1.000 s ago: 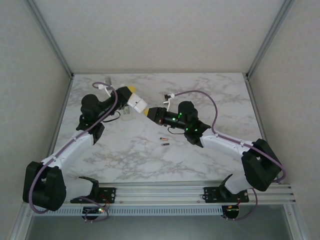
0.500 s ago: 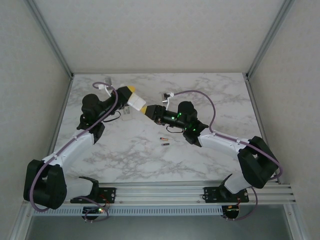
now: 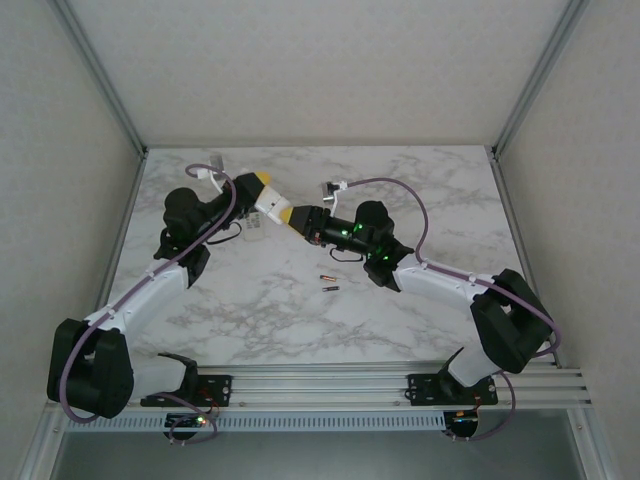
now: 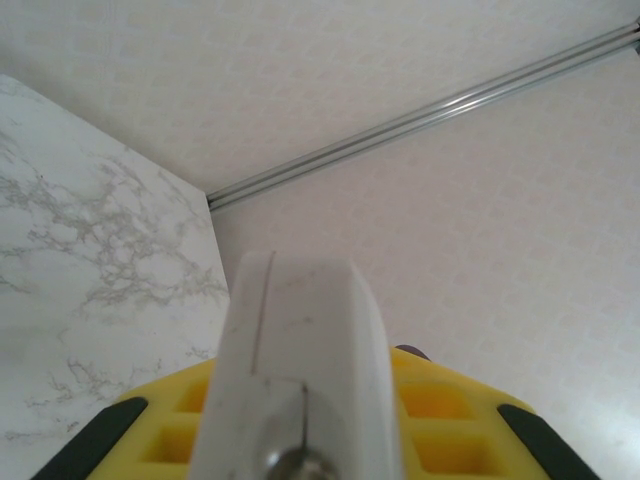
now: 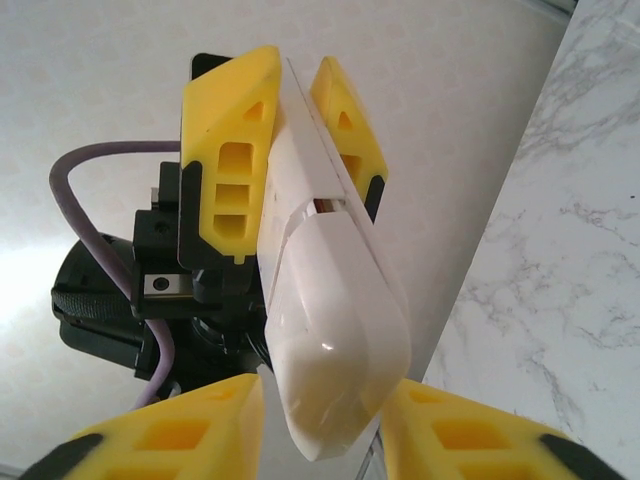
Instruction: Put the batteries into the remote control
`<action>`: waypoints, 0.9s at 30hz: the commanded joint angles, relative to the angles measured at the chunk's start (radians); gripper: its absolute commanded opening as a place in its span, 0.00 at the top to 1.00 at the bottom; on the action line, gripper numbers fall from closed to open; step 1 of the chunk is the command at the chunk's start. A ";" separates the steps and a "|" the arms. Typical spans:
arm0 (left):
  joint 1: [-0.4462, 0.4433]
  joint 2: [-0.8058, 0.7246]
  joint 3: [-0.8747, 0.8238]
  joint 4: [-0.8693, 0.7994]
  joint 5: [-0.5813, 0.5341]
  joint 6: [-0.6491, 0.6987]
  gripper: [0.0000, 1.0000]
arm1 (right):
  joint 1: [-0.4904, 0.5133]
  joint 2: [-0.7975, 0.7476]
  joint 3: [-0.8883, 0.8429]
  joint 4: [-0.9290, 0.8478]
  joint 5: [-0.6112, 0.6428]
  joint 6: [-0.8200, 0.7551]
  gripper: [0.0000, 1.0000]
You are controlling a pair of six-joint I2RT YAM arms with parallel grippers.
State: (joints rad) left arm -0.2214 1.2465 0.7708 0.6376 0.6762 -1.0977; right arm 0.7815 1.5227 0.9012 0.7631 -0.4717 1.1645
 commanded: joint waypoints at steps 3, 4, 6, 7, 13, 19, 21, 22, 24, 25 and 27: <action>0.005 -0.013 0.028 0.003 -0.009 0.038 1.00 | -0.004 -0.001 0.009 -0.004 0.003 -0.008 0.70; 0.011 -0.015 0.027 -0.001 -0.009 0.038 1.00 | -0.007 -0.006 -0.002 0.001 0.008 -0.009 0.72; 0.022 -0.019 0.025 -0.006 -0.009 0.040 1.00 | -0.006 -0.018 -0.020 0.002 0.015 -0.013 0.78; 0.025 -0.022 0.025 -0.006 -0.007 0.042 1.00 | -0.007 -0.024 -0.030 0.004 0.017 -0.019 0.80; 0.031 -0.022 0.031 -0.024 -0.005 0.053 1.00 | -0.007 -0.057 -0.066 -0.012 0.028 -0.045 0.86; 0.051 -0.022 0.029 -0.048 -0.007 0.075 1.00 | -0.015 -0.110 -0.110 -0.030 0.036 -0.076 0.89; 0.055 -0.022 0.029 -0.053 -0.006 0.076 1.00 | -0.025 -0.135 -0.137 -0.034 0.042 -0.090 0.91; 0.058 -0.022 0.028 -0.057 -0.006 0.079 1.00 | -0.030 -0.150 -0.149 -0.042 0.045 -0.098 0.93; 0.062 -0.025 0.026 -0.070 -0.008 0.087 1.00 | -0.073 -0.187 -0.167 -0.105 0.056 -0.120 0.94; 0.063 -0.031 0.020 -0.079 -0.013 0.094 1.00 | -0.095 -0.209 -0.165 -0.189 0.078 -0.151 0.94; 0.062 -0.041 -0.002 -0.084 -0.025 0.101 1.00 | -0.147 -0.236 -0.156 -0.384 0.135 -0.249 0.94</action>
State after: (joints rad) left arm -0.1680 1.2442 0.7704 0.5522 0.6689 -1.0302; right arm 0.6899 1.3346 0.7456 0.5934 -0.4183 1.0405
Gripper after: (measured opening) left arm 0.201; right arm 0.091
